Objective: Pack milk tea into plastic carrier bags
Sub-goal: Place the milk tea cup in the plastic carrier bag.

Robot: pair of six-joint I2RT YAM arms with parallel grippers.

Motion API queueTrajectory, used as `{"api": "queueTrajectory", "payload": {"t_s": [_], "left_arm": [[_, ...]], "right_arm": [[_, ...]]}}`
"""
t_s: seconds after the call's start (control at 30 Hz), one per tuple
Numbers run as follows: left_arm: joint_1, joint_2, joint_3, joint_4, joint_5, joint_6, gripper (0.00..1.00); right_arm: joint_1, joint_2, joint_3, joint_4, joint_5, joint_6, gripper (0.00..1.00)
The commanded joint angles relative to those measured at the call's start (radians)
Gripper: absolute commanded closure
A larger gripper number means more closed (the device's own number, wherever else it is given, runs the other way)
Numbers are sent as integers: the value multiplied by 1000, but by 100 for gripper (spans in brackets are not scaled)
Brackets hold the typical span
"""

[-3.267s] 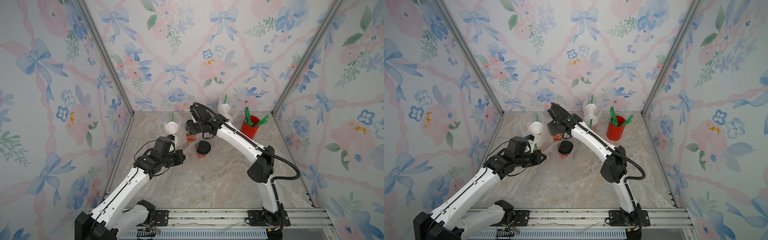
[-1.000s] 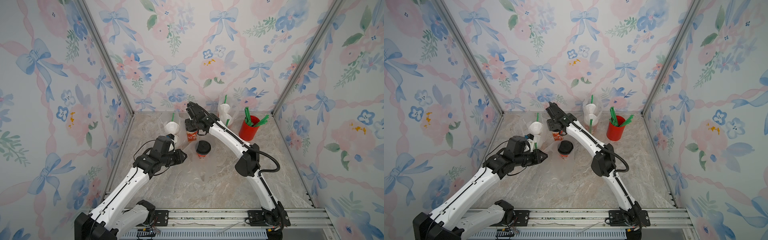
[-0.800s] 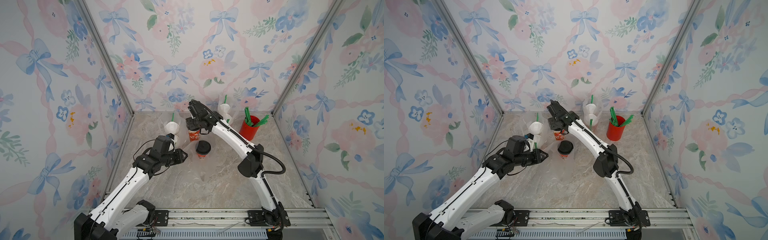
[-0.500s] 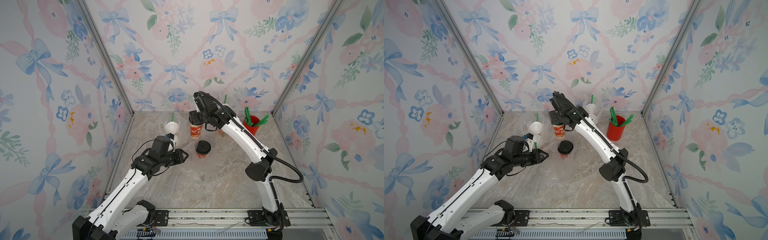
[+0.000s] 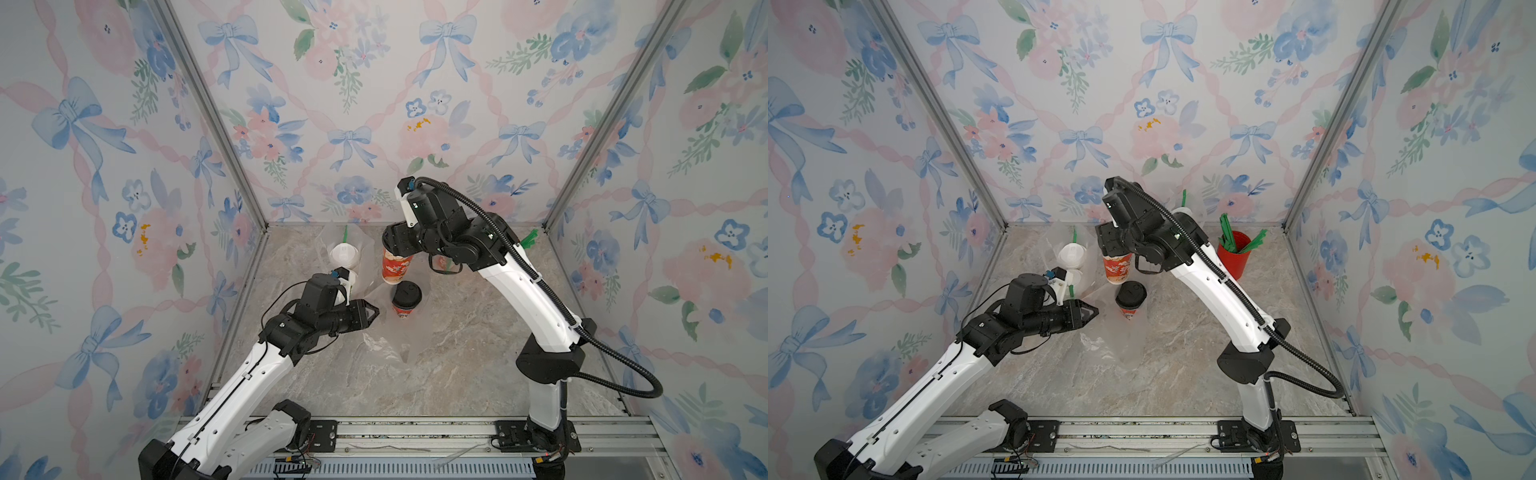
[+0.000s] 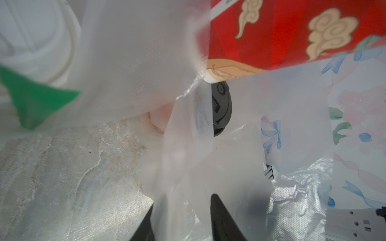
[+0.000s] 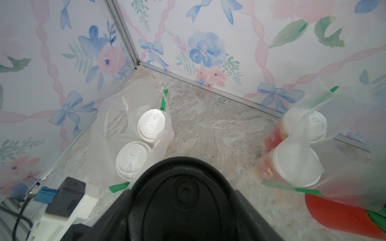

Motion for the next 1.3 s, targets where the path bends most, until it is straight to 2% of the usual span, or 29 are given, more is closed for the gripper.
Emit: {"api": "queueTrajectory", "payload": {"t_s": [0.0,0.17,0.4,0.67,0.87,1.27], "left_arm": [[-22,-26,6,-18,-9,-19,60],[-67,-47,2,-18,-30,-36,58],[-106,-75,6,-18,-47,-58,61],[-123,-88,6,-17,-43,-76,87],[-130,-83,11,-18,-43,-79,100],[-133,-76,43,-14,-34,-96,100]], "right_arm": [[39,-54,31,-43,45,17,36],[89,-100,6,-76,86,30,36],[139,-198,-169,-40,95,85,38],[185,-296,-384,35,94,151,38],[199,-360,-514,78,93,192,38],[228,-421,-748,229,100,207,40]]}}
